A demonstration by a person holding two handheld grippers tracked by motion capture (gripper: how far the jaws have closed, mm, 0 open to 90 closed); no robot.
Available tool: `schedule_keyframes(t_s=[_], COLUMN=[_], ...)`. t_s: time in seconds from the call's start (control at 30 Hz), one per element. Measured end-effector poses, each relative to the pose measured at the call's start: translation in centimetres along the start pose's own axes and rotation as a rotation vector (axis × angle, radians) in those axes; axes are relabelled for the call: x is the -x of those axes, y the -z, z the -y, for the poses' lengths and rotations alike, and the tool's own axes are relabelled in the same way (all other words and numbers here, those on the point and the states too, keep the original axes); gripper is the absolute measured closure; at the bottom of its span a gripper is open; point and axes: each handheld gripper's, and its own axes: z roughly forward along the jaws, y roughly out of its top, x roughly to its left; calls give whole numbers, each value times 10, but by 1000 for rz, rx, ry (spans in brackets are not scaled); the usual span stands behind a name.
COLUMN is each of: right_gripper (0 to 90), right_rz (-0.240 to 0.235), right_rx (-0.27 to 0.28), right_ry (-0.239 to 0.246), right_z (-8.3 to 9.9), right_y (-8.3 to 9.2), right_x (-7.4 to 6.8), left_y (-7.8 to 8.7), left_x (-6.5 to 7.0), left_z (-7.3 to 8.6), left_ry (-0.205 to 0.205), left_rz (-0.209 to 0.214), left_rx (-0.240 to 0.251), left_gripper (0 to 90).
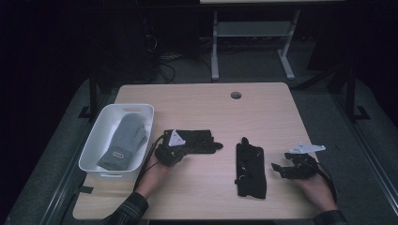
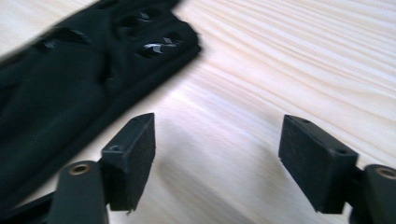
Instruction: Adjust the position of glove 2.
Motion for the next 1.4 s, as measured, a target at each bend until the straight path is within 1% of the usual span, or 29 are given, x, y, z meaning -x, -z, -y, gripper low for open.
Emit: schedule_keyframes(t_s=[0.07,0.1,0.17,0.27,0.33,0.4,0.43,0.47,0.53,0.57,0.6,0.67,0.73,0.77,0.83,0.9,0.97,1.07,1.13,1.17,1.23,1.27,1.33,1.4], right_gripper=[252,247,245,236,230,212,199,195,189,189,186,182,179,179,173,168,162,162,162,162,161,161,157,157], right_rz=[8,14,14,11,12,15,14,15,13,13,12,11,11,11,9,8,7,6,6,6,6,6,5,5], right_rx=[-4,-4,-4,-3,-5,-2,10,14,20,20,23,26,27,27,28,29,39,38,38,38,38,38,37,37], right_ry=[-1,-4,-4,-3,-6,-6,-5,-5,-6,-6,-6,-7,-6,-5,-3,-2,-1,-2,-2,-1,-1,-1,0,0], right_z=[1,2,3,4,4,4,5,5,6,6,6,7,7,7,7,7,8,8,8,8,8,8,8,8], right_y=[0,-1,-1,-3,-3,-3,-4,-5,-5,-5,-5,-5,-5,-5,-5,-6,-6,-6,-6,-6,-6,-6,-6,-6], right_x=[2,2,3,4,4,4,5,5,5,5,5,5,5,5,4,4,4,4,4,4,4,4,4,4], left_y=[-5,-7,-12,-18,-20,-20,-20,-21,-22,-23,-24,-26,-29,-30,-32,-34,-36,-38,-38,-39,-40,-40,-38,-35], left_x=[-2,-3,-5,-8,-8,-5,-4,-1,3,7,11,17,26,30,37,44,50,61,66,69,74,77,78,76], left_z=[-1,-2,-2,-2,-3,-4,-4,-5,-8,-9,-11,-14,-17,-18,-21,-24,-26,-29,-30,-31,-32,-32,-33,-34], left_ry=[17,14,24,29,30,27,23,28,7,19,8,4,1,-11,-17,-26,-33,-41,-44,-37,-35,-43,-55,-49], left_rz=[-20,-29,-32,-22,-10,-1,4,15,29,44,57,83,98,103,130,146,173,202,221,239,258,270,269,271], left_rx=[-3,-10,-20,-50,-43,-43,-43,-41,-48,-44,-45,-39,-34,-34,-32,-30,-31,-26,-28,-25,-21,-21,-16,-8], left_gripper=[893,893,892,892,893,893,893,893,893,893,893,893,893,893,893,893,893,893,893,893,893,892,888,890])
